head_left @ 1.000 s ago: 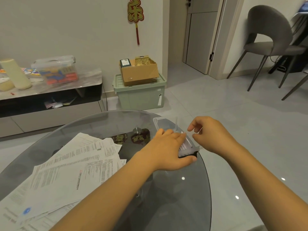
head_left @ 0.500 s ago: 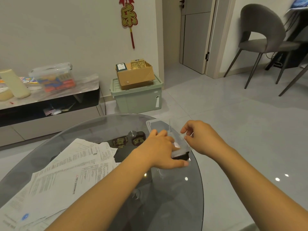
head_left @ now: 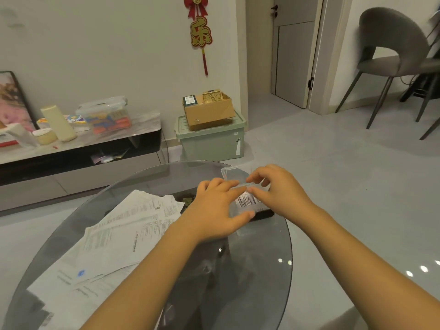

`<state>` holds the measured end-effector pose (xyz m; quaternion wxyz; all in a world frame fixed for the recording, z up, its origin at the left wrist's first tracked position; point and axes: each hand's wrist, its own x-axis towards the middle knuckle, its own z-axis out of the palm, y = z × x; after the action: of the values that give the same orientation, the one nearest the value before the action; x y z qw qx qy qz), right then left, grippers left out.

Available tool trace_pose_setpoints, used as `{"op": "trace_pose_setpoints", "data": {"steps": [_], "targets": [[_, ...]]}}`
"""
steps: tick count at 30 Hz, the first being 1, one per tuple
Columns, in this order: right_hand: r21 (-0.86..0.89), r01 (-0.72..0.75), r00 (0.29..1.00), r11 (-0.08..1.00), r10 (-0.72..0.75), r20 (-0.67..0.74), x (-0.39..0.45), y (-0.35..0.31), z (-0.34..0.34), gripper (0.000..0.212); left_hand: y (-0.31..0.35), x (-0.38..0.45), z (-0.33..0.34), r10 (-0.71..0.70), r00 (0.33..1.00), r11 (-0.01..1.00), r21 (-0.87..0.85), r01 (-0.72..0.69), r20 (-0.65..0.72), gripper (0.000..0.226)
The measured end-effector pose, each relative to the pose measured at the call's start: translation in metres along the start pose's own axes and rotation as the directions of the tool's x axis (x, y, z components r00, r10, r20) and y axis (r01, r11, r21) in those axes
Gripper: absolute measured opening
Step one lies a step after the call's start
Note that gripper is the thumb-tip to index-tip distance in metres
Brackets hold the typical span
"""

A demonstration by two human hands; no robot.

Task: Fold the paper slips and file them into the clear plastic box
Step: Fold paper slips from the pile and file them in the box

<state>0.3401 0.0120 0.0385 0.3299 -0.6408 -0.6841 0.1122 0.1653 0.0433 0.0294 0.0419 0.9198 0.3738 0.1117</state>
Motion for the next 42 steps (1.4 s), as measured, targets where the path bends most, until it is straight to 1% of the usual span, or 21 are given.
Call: {"op": "trace_pose_setpoints", "data": {"steps": [4,7,9,11,13,15,20,22,24,27,29,31,34,37,38,39,40,42], "targets": [[0.107,0.074,0.997,0.992,-0.077,0.028,-0.013,-0.024,0.011,0.010,-0.002,-0.048,-0.006,-0.102,0.994,0.995,-0.016,0.101,-0.035,0.077],[0.136,0.127,0.985,0.983,-0.140,0.098,-0.023,-0.040,0.028,0.009,-0.006,-0.086,-0.007,-0.216,0.976,0.976,-0.038,0.214,-0.039,0.067],[0.108,0.167,0.968,0.980,-0.184,0.170,-0.030,-0.049,0.040,0.013,-0.009,-0.107,-0.004,-0.300,0.953,0.953,-0.057,0.298,-0.031,0.062],[0.080,0.209,0.946,0.975,-0.222,0.236,-0.035,-0.060,0.054,0.016,-0.016,-0.129,0.002,-0.396,0.918,0.917,-0.067,0.393,-0.028,0.053],[0.071,0.226,0.926,0.972,-0.237,0.295,-0.039,-0.067,0.067,0.017,-0.026,-0.147,0.011,-0.481,0.876,0.874,-0.098,0.477,-0.030,0.051],[0.050,0.239,0.911,0.970,-0.242,0.335,-0.040,-0.069,0.075,0.019,-0.036,-0.154,0.018,-0.523,0.852,0.850,-0.085,0.520,-0.015,0.056],[-0.003,0.262,0.885,0.965,-0.239,0.400,-0.038,-0.069,0.091,0.020,-0.058,-0.153,0.039,-0.555,0.832,0.832,-0.022,0.555,0.006,0.074],[-0.010,0.267,0.882,0.964,-0.240,0.405,-0.036,-0.069,0.093,0.020,-0.063,-0.151,0.044,-0.586,0.810,0.809,-0.042,0.587,0.024,0.078],[-0.031,0.272,0.875,0.962,-0.234,0.424,-0.035,-0.069,0.095,0.022,-0.069,-0.149,0.047,-0.618,0.786,0.784,-0.065,0.617,0.006,0.077],[-0.048,0.282,0.863,0.958,-0.231,0.448,-0.035,-0.068,0.097,0.024,-0.070,-0.143,0.046,-0.625,0.778,0.780,-0.024,0.625,-0.063,0.069],[-0.049,0.288,0.860,0.956,-0.236,0.453,-0.037,-0.069,0.097,0.025,-0.067,-0.139,0.045,-0.604,0.790,0.795,0.003,0.607,-0.105,0.059],[-0.052,0.293,0.859,0.955,-0.239,0.453,-0.039,-0.067,0.097,0.026,-0.063,-0.138,0.044,-0.575,0.808,0.815,-0.009,0.579,-0.130,0.047],[-0.059,0.311,0.859,0.949,-0.254,0.445,-0.041,-0.062,0.097,0.035,-0.059,-0.140,0.044,-0.542,0.827,0.839,-0.136,0.526,-0.147,0.029],[-0.069,0.327,0.836,0.942,-0.254,0.487,-0.044,-0.057,0.092,0.055,-0.048,-0.146,0.045,-0.519,0.848,0.824,-0.325,0.464,-0.105,0.023],[-0.085,0.342,0.819,0.936,-0.253,0.516,-0.045,-0.056,0.090,0.057,-0.043,-0.149,0.045,-0.506,0.858,0.810,-0.391,0.436,-0.090,0.022],[-0.102,0.362,0.801,0.927,-0.253,0.543,-0.046,-0.055,0.089,0.055,-0.038,-0.152,0.045,-0.490,0.869,0.795,-0.448,0.410,-0.074,0.022],[-0.109,0.382,0.785,0.918,-0.260,0.563,-0.048,-0.053,0.088,0.049,-0.033,-0.156,0.045,-0.477,0.877,0.779,-0.490,0.391,-0.059,0.021],[-0.091,0.399,0.770,0.913,-0.279,0.574,-0.053,-0.051,0.084,0.028,-0.024,-0.164,0.045,-0.474,0.880,0.743,-0.547,0.386,-0.022,0.022]]}}
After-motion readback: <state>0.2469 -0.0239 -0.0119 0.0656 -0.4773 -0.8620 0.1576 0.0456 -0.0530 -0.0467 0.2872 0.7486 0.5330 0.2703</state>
